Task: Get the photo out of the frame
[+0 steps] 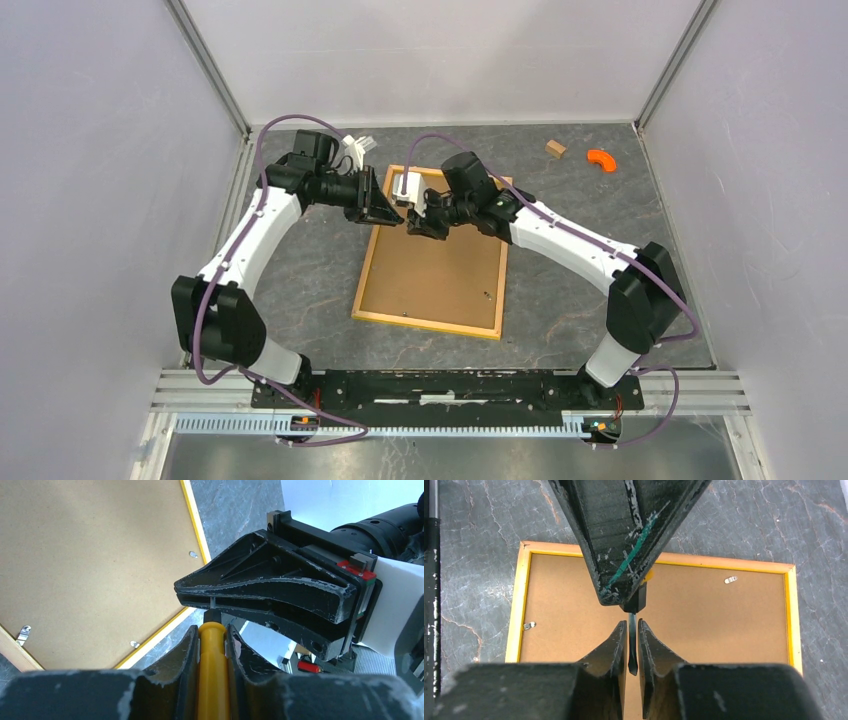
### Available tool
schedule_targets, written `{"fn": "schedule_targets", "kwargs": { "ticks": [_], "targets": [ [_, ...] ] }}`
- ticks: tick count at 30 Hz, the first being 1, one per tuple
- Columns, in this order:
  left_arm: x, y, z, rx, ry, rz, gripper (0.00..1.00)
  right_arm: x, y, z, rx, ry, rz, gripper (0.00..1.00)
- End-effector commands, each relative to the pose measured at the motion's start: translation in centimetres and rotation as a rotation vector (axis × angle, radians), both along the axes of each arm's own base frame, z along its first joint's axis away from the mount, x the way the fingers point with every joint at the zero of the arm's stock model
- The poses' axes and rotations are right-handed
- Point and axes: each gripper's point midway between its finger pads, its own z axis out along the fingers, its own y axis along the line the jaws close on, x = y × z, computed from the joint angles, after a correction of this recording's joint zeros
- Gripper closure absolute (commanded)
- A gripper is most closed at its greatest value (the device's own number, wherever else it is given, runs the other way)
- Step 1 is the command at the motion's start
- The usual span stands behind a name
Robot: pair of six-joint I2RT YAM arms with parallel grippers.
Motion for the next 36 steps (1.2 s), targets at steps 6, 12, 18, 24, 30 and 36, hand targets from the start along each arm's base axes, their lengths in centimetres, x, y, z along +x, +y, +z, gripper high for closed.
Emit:
{"fn": "schedule_targets", "kwargs": {
  "ticks": [6, 12, 18, 24, 30, 36],
  "targets": [
    [1.1, 5.8, -1.8, 0.371, -0.157, 0.041, 0.98, -0.8, -4.0, -2.0, -0.089, 0.037, -0.013, 0.29],
    [-0.7, 9.0, -4.4, 0.605, -0.213, -0.054, 0.98, -5.9, -8.0, -7.5, -0.189, 0.128, 0.035, 0.21],
    [-0.9, 9.3, -7.1, 0.744, -0.256, -0.113, 0.98, -9.8, -9.0, -10.8, -0.242, 0.211, 0.094, 0.22],
    [-0.1, 8.3, -8.9, 0.844, -0.323, -0.148, 0.98, -11.3, -9.6, -12.8, -0.273, 0.233, 0.096, 0.24],
    [0.4, 7.6, -10.3, 0.892, -0.365, -0.195, 0.98, -11.9, -10.6, -13.5, -0.294, 0.246, 0.080, 0.27],
    [0.9, 7.0, -11.2, 0.917, -0.403, -0.227, 0.98, -12.0, -11.9, -13.5, -0.283, 0.294, 0.040, 0.27]
  ]
}}
